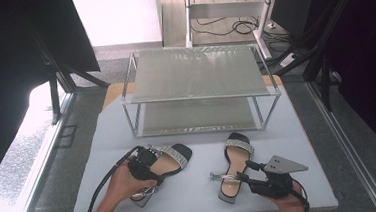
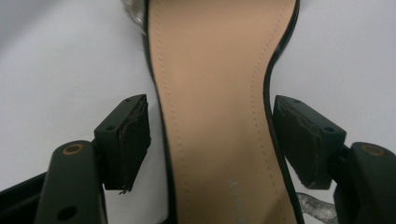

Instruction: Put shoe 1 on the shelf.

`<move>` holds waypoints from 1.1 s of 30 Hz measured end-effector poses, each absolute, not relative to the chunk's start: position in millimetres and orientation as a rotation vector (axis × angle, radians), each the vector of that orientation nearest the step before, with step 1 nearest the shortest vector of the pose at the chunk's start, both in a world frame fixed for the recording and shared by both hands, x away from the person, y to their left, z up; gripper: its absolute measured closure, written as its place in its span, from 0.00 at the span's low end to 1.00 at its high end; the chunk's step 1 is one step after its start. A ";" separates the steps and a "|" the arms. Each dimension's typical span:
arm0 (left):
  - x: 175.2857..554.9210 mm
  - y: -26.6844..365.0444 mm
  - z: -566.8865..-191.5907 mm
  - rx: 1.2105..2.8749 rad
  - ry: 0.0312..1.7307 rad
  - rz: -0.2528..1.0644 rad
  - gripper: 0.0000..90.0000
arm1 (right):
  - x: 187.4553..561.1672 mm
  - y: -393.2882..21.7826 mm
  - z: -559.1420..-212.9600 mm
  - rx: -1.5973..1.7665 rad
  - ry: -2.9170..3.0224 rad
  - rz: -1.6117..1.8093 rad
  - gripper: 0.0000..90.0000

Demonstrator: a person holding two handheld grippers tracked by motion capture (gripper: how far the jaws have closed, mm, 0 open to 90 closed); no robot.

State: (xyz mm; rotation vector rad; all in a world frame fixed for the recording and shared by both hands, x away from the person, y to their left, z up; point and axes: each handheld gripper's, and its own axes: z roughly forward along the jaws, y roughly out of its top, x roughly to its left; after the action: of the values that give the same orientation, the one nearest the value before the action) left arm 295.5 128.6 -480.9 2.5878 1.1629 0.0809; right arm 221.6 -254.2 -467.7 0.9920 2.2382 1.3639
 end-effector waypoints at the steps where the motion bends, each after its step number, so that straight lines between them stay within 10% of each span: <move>1: 295.7 128.3 -481.9 2.597 1.171 0.088 0.34 | 221.5 -254.6 -467.4 0.994 2.237 1.367 0.53; 33: 304.8 138.1 -442.0 2.533 1.095 0.040 0.47 | 225.0 -267.2 -466.6 1.077 2.182 1.368 0.53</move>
State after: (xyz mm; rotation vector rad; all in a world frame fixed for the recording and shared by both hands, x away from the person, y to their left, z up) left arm 304.8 138.1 -442.0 2.5328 1.0954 0.0396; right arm 225.0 -267.2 -466.6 1.0774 2.1823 1.3681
